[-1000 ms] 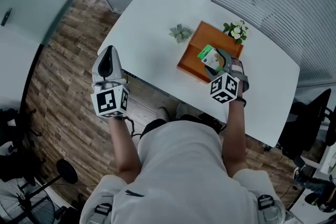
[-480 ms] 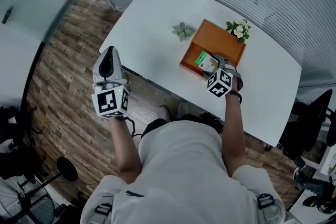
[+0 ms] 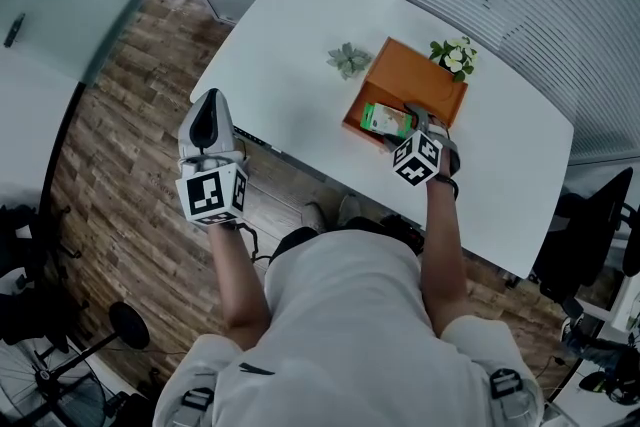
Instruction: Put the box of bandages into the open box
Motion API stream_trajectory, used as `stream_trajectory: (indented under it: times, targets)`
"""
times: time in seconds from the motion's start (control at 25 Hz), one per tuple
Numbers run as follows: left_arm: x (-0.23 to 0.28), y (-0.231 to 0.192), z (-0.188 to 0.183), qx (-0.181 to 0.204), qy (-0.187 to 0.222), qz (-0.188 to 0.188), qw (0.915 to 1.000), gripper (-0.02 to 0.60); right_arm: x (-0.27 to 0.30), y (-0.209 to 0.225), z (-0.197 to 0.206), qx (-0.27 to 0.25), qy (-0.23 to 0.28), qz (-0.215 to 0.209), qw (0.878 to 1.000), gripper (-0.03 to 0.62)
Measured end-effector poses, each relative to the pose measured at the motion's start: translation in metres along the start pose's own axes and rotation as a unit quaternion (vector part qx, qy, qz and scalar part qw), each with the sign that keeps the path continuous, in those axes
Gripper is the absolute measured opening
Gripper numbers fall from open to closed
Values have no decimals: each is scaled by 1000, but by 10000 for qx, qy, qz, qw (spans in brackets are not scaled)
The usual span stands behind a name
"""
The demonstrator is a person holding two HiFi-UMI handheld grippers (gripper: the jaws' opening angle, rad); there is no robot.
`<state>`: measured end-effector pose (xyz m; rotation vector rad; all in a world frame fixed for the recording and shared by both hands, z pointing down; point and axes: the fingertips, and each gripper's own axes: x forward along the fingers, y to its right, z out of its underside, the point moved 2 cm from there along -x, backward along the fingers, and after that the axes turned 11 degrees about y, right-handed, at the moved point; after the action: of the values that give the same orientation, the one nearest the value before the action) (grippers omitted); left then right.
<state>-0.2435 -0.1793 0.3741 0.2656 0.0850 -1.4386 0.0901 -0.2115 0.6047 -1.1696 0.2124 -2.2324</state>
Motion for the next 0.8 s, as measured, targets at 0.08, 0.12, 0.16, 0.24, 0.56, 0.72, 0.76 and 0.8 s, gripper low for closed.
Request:
stream_trajectory:
  times: [0.08, 0.12, 0.16, 0.24, 0.56, 0.72, 0.76, 0.8]
  targets:
    - [1, 2, 0, -3, 4, 29, 10000, 6, -2, 2, 2, 59, -19, 37, 10000, 396]
    - [2, 3, 0, -4, 4, 42, 10000, 6, -2, 2, 3, 75, -31, 50, 10000, 397]
    - [2, 4, 0, -7, 4, 54, 10000, 6, -3, 3, 3, 83, -36, 72, 9999, 397]
    - [3, 6, 1, -16, 1, 82, 10000, 6, -6, 4, 3, 86, 2, 144, 9999, 396]
    - [10, 11, 4, -42, 4, 177, 9998, 6, -56, 37, -55, 709, 1543, 982, 9806, 383]
    - [12, 12, 7, -49, 0, 189, 9998, 6, -117, 64, -91, 1331, 2935, 1890, 9276, 174]
    - [13, 11, 8, -54, -3, 182, 9998, 6, -133, 69, -95, 1505, 3223, 2077, 9112, 127]
    - [13, 10, 8, -61, -5, 174, 9998, 6, -147, 72, -97, 1656, 3458, 2232, 8962, 81]
